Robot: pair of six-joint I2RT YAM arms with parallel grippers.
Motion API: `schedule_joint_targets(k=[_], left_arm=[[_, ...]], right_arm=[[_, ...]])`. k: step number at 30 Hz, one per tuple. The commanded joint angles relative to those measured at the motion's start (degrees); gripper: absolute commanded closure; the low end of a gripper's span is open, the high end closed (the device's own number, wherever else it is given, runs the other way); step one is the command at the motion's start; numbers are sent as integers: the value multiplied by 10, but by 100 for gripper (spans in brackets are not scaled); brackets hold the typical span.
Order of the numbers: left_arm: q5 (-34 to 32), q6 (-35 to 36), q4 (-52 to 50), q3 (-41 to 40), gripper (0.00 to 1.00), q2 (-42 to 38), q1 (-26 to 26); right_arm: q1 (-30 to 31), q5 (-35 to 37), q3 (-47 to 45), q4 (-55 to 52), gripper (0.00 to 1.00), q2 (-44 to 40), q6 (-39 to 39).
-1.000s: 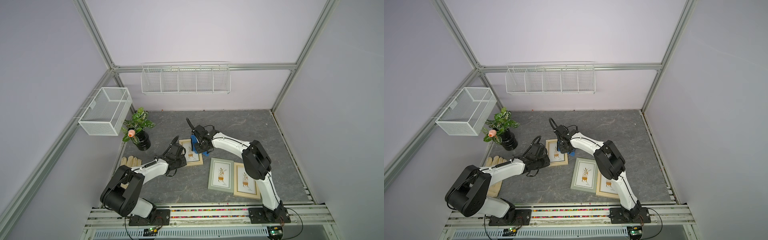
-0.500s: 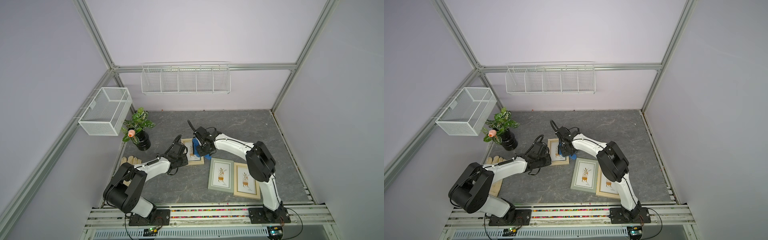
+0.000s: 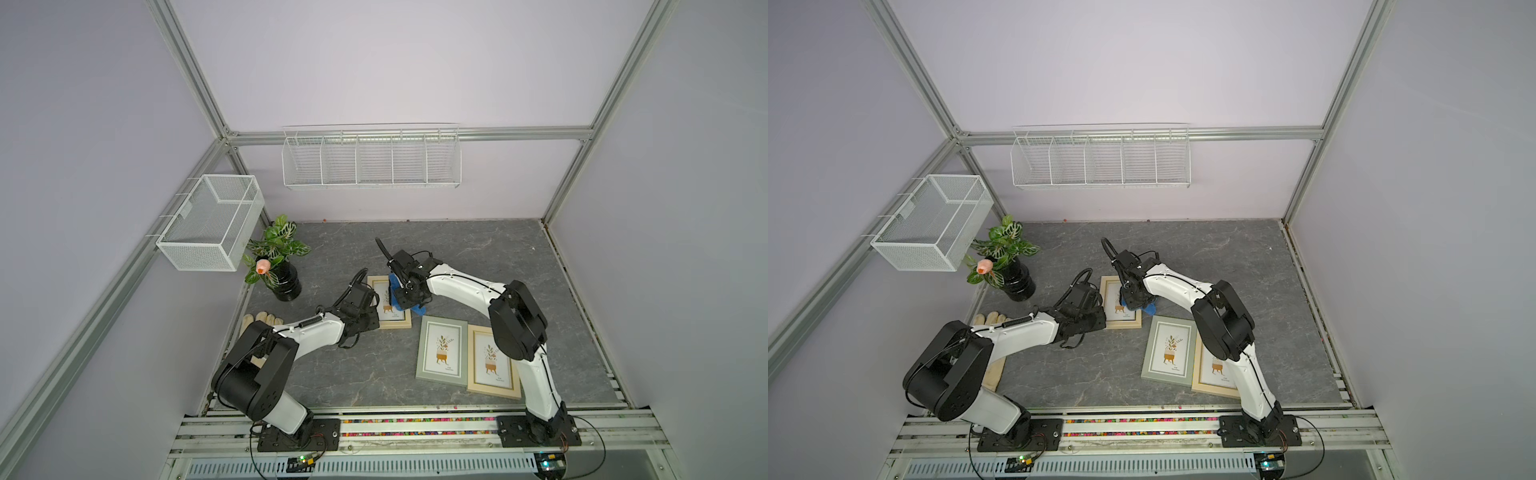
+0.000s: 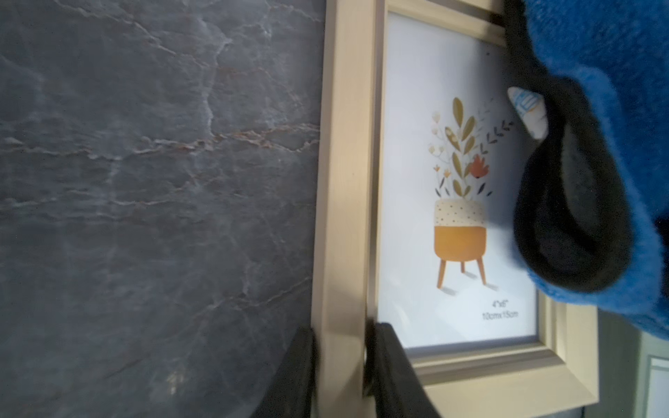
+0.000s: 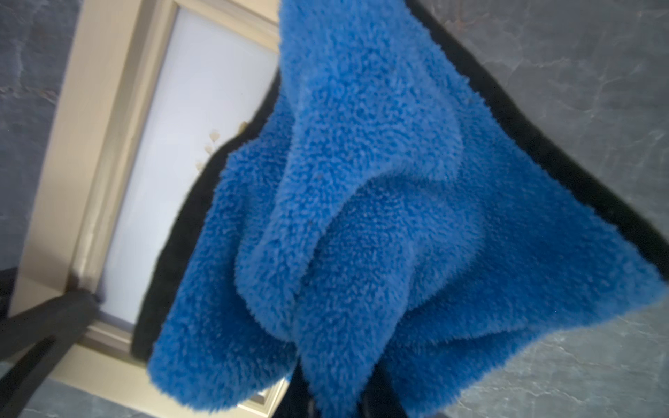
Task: Wipe the picture frame with a cloth
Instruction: Wipe the dirt from the picture frame.
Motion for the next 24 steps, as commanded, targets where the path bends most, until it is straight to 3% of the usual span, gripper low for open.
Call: schedule_joint_targets(k=[1,9,16,20,24], left_arm=[[11,18,-54,-15,73,35,-12],[12,15,-51,-20,72,29,-13],[-5,12,-54,-27,72,20,-13],[-5,11,-49,-29,73,23,-13],[-1,10,-45,-26,73,31,-13]], right_arm=[[-4,2,71,-20,93,45,-10],[-4,-14,217,-81,93,153,9],[-34,55,141,-73,93,109,14],[-22,28,163,-63,93,117,9],[1,-12,269,-91,93,175,12]])
